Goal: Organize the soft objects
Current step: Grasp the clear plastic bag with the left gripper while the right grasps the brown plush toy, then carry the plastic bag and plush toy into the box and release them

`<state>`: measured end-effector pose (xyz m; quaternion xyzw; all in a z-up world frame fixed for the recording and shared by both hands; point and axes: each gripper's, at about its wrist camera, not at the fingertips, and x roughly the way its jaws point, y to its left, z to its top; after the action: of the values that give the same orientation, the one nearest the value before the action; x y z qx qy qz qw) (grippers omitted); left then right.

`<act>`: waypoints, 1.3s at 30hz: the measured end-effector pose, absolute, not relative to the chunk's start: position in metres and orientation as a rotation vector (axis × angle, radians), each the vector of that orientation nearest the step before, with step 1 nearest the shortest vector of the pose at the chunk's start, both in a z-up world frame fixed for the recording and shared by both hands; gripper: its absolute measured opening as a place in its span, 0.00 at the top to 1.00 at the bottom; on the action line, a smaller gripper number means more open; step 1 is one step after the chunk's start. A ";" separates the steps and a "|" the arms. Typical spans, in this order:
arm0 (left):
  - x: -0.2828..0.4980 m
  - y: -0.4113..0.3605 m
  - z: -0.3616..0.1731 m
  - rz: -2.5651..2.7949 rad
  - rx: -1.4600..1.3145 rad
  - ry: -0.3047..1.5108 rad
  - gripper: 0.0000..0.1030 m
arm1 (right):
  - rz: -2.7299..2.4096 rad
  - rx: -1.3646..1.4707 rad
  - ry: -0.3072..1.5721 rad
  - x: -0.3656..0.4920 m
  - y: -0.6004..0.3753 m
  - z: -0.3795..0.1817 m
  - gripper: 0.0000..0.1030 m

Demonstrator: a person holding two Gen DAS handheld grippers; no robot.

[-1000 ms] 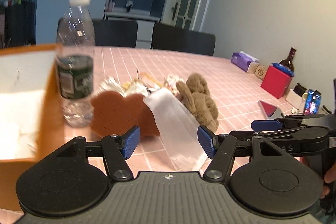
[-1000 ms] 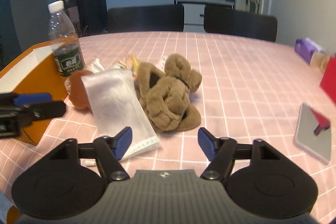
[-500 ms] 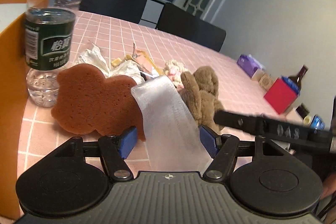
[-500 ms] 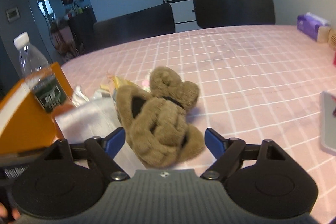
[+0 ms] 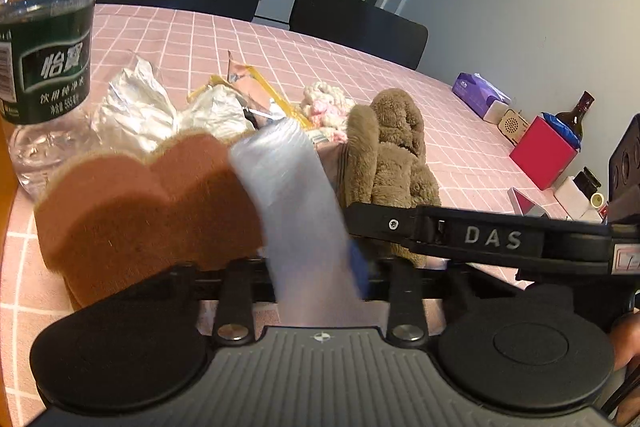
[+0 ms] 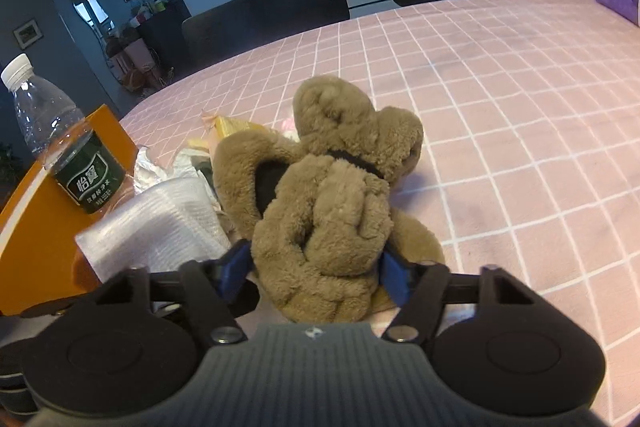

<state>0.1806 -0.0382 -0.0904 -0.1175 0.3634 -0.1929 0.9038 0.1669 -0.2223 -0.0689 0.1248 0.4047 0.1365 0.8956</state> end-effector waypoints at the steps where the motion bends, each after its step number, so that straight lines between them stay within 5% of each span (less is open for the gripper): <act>1: 0.181 -0.039 -0.091 -0.396 -0.238 0.753 0.82 | 0.277 0.248 0.835 0.165 -0.222 -0.069 0.51; 3: 0.179 -0.038 -0.090 -0.389 -0.232 0.753 0.98 | 0.274 0.236 0.829 0.163 -0.222 -0.068 0.57; 5: 0.175 -0.036 -0.088 -0.389 -0.234 0.742 0.99 | 0.269 0.232 0.818 0.159 -0.223 -0.065 0.62; 39: 0.035 0.056 0.066 -0.285 -0.120 0.347 1.00 | 0.601 0.063 0.521 0.038 -0.184 0.075 0.63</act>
<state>0.0353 0.0556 0.0663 -0.0593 0.1718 -0.1410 0.9732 0.0376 -0.1844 0.0754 0.0306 0.2536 0.2925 0.9215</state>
